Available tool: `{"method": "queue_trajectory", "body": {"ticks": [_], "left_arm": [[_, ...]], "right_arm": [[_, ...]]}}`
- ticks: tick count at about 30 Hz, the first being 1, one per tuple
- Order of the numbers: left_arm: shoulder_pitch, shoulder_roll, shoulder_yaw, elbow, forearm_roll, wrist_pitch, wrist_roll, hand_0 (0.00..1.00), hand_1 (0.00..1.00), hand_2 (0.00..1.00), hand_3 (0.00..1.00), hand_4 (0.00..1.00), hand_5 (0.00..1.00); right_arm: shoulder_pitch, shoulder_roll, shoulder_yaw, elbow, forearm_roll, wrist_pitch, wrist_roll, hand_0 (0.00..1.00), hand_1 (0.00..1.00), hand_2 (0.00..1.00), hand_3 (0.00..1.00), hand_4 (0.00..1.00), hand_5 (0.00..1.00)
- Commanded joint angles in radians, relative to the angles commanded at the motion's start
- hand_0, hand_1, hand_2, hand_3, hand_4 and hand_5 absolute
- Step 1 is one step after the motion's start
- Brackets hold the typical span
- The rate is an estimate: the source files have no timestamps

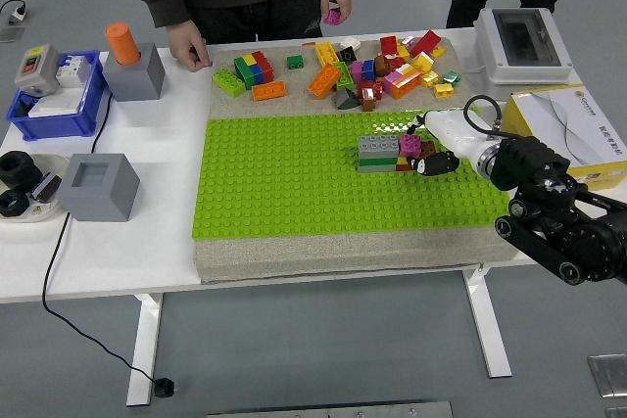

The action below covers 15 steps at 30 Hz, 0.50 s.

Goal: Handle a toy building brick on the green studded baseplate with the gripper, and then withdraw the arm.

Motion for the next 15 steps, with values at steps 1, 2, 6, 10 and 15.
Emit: {"method": "queue_trajectory", "body": {"ticks": [1, 2, 6, 10, 15], "left_arm": [[0.0, 0.0, 0.0, 0.0, 0.0, 0.0, 0.0, 0.788, 0.799, 0.754, 0.442, 0.998, 0.87], [0.0, 0.0, 0.0, 0.0, -0.002, 0.0, 0.0, 0.788, 0.799, 0.754, 0.442, 0.998, 0.87], [0.001, -0.001, -0.001, 0.0, -0.003, 0.0, 0.0, 0.788, 0.799, 0.753, 0.442, 0.998, 0.87], [0.002, -0.001, -0.008, 0.0, 0.001, -0.004, 0.0, 0.788, 0.799, 0.753, 0.441, 0.998, 0.868], [0.004, -0.001, -0.012, 0.0, -0.001, -0.005, -0.001, 0.788, 0.799, 0.753, 0.441, 0.998, 0.868]], "right_arm": [[0.0, -0.001, 0.001, 0.004, 0.0, 0.0, 0.0, 0.782, 0.794, 0.841, 0.688, 0.716, 0.333], [-0.001, -0.005, 0.002, 0.011, 0.002, 0.001, -0.001, 0.782, 0.794, 0.841, 0.688, 0.716, 0.333], [-0.002, -0.019, 0.007, 0.047, 0.005, 0.006, -0.003, 0.783, 0.795, 0.842, 0.696, 0.778, 0.368], [-0.006, -0.033, 0.008, 0.08, 0.01, 0.013, -0.007, 0.783, 0.796, 0.843, 0.709, 0.862, 0.412], [-0.027, -0.063, 0.031, 0.142, -0.001, 0.012, -0.011, 0.783, 0.796, 0.843, 0.709, 0.862, 0.412]]}}
